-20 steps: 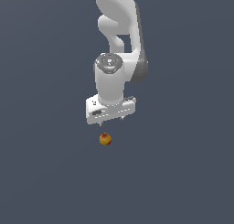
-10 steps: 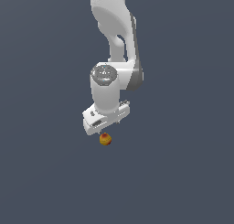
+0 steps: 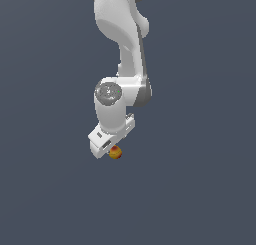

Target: Pick up the object and move it to a goal position.

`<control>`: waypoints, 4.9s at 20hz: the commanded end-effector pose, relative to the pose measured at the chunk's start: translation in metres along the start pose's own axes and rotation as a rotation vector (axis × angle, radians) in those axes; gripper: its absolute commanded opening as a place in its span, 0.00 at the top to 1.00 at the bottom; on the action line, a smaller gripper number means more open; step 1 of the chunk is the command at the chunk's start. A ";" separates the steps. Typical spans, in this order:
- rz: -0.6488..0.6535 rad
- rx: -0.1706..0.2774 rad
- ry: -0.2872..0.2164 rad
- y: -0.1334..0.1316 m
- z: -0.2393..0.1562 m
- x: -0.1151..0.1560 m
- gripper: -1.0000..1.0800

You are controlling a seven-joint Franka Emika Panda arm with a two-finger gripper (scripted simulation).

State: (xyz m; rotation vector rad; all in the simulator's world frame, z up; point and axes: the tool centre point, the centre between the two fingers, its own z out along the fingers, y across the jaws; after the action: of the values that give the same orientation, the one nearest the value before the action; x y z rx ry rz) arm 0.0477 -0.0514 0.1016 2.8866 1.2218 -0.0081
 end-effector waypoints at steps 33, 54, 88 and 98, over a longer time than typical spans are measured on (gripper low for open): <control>-0.155 0.004 0.008 0.011 0.067 -0.001 1.00; -0.149 -0.024 0.020 0.009 0.027 -0.001 1.00; -0.156 -0.001 0.009 -0.162 -0.251 -0.019 1.00; -0.156 0.003 0.008 -0.185 -0.296 -0.019 1.00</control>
State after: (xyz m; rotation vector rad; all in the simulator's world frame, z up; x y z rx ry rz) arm -0.0962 0.0646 0.3925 2.7876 1.4472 0.0008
